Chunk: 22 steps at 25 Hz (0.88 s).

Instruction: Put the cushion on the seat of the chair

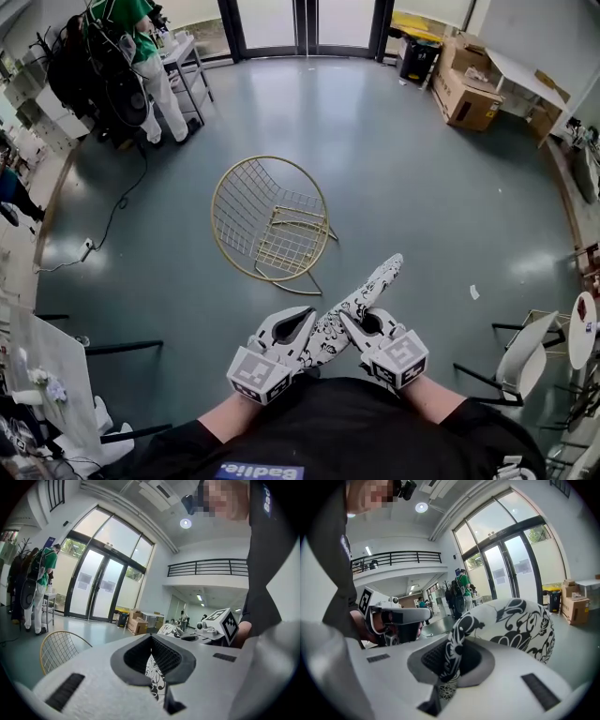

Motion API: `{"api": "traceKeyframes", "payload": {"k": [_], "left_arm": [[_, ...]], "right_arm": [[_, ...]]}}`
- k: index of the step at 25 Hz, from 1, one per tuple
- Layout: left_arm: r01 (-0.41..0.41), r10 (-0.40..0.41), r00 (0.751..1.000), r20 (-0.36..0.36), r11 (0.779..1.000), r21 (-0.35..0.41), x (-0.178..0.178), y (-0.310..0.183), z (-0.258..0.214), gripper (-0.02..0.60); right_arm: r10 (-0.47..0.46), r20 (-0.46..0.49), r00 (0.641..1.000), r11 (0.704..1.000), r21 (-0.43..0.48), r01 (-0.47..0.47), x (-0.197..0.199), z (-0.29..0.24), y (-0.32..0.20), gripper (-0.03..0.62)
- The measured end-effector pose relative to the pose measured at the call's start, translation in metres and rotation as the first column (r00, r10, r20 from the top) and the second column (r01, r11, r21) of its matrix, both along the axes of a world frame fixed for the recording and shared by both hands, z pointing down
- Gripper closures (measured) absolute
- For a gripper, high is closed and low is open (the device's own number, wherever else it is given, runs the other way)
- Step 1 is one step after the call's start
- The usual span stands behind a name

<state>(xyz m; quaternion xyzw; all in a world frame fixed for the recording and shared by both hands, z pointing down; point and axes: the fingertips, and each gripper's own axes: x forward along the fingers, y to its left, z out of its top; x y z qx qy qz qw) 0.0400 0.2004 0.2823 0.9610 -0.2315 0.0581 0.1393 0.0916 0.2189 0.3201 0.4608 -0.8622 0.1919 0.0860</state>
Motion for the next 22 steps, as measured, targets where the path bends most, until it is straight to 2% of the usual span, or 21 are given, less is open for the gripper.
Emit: {"api": "traceKeyframes", "payload": {"k": [5,10,17,22], "left_arm": [[-0.037,0.037,0.999,-0.019,0.999,-0.001,-0.011,-0.038,0.001,0.565],[-0.025,0.024,1.000,-0.018,0.999,-0.026,-0.016,-0.059,0.009,0.565],[0.023,-0.022,1.000,0.012,0.998,-0.060,-0.015,-0.082,0.017,0.565],[0.092,-0.088,0.995,0.048,0.993,-0.073,-0.006,-0.098,0.021,0.565]], "right_arm": [[0.034,-0.024,0.999,0.999,-0.001,-0.034,-0.011,0.000,-0.037,0.559],[0.057,-0.018,0.998,0.998,-0.024,-0.058,-0.010,0.009,-0.061,0.559],[0.002,0.002,1.000,0.998,-0.061,-0.002,-0.009,0.022,-0.095,0.559],[-0.053,0.024,0.998,0.995,-0.085,0.055,0.005,0.035,-0.117,0.559]]}}
